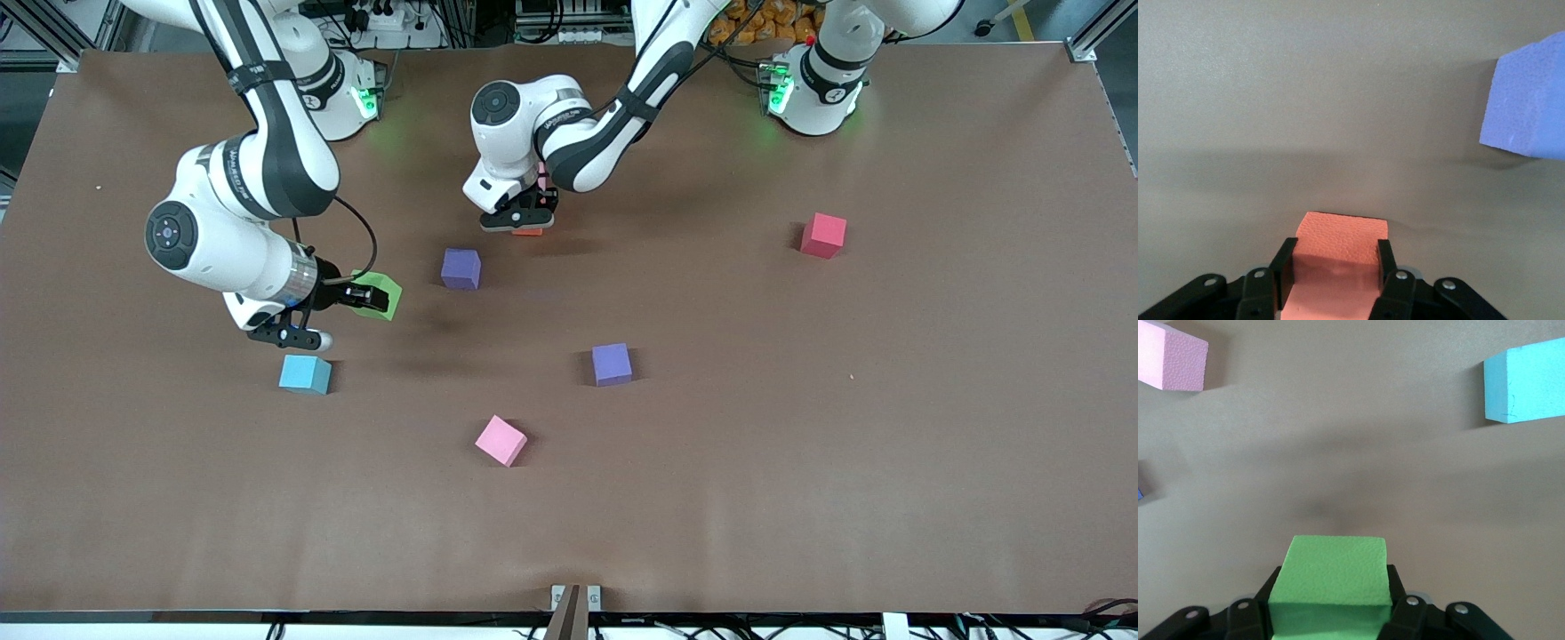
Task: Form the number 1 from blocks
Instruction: 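Carry the orange cube with the left gripper and set it beside the pink cube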
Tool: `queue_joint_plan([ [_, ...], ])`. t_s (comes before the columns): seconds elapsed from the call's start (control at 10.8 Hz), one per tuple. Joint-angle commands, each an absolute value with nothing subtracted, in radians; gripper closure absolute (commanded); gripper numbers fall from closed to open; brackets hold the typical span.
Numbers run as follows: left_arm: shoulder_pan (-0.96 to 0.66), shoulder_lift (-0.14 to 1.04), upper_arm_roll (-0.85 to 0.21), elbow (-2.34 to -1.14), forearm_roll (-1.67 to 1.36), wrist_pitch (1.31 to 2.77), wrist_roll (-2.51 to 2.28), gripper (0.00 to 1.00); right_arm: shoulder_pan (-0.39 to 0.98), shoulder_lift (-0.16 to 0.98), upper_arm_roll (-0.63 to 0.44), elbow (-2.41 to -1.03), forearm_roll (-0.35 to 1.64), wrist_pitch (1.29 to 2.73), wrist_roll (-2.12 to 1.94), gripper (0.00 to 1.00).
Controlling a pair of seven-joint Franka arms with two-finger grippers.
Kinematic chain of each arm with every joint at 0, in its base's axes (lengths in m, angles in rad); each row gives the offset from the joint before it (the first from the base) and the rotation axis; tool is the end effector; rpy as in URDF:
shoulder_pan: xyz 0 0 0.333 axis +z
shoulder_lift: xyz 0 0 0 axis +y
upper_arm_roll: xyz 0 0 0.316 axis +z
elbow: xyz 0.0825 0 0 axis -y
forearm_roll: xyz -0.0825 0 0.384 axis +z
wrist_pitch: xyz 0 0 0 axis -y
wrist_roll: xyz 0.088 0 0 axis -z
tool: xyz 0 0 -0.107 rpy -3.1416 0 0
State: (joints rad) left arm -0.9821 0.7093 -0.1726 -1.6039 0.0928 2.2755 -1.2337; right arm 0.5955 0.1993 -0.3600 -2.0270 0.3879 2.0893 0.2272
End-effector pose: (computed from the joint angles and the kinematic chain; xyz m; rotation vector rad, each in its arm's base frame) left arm 0.2957 -0.6258 0.2157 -3.1310 -0.0897 0.0773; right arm 0.5513 0.1565 0.3484 -2.8952 0.2954 0.2505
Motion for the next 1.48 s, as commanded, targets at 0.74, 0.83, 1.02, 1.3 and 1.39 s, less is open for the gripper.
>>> queue_joint_plan([
  [0.74, -0.991, 0.681, -0.051, -1.559, 0.092, 2.227, -1.246, 0.0, 0.6, 0.164, -0.354, -2.051, 0.371, 2.095, 0.23, 0.4],
  [0.83, -0.979, 0.677, -0.011, -1.548, 0.095, 2.227, -1.236, 0.0, 0.603, 0.166, -0.354, -2.048, 0.373, 2.097, 0.235, 0.4],
  [1.02, -0.93, 0.678, 0.024, -1.546, 0.094, 2.227, -1.139, 0.0, 0.649, 0.173, -0.354, -2.045, 0.377, 2.12, 0.241, 0.4],
  [1.3, -0.792, 0.695, 0.023, -1.54, 0.089, 2.264, -0.95, 0.0, 0.727, 0.176, -0.353, -2.045, 0.382, 2.164, 0.241, 0.4],
  [1.39, -0.757, 0.713, 0.023, -1.522, 0.086, 2.284, -0.915, 0.0, 0.773, 0.182, -0.353, -2.046, 0.382, 2.19, 0.241, 0.4],
])
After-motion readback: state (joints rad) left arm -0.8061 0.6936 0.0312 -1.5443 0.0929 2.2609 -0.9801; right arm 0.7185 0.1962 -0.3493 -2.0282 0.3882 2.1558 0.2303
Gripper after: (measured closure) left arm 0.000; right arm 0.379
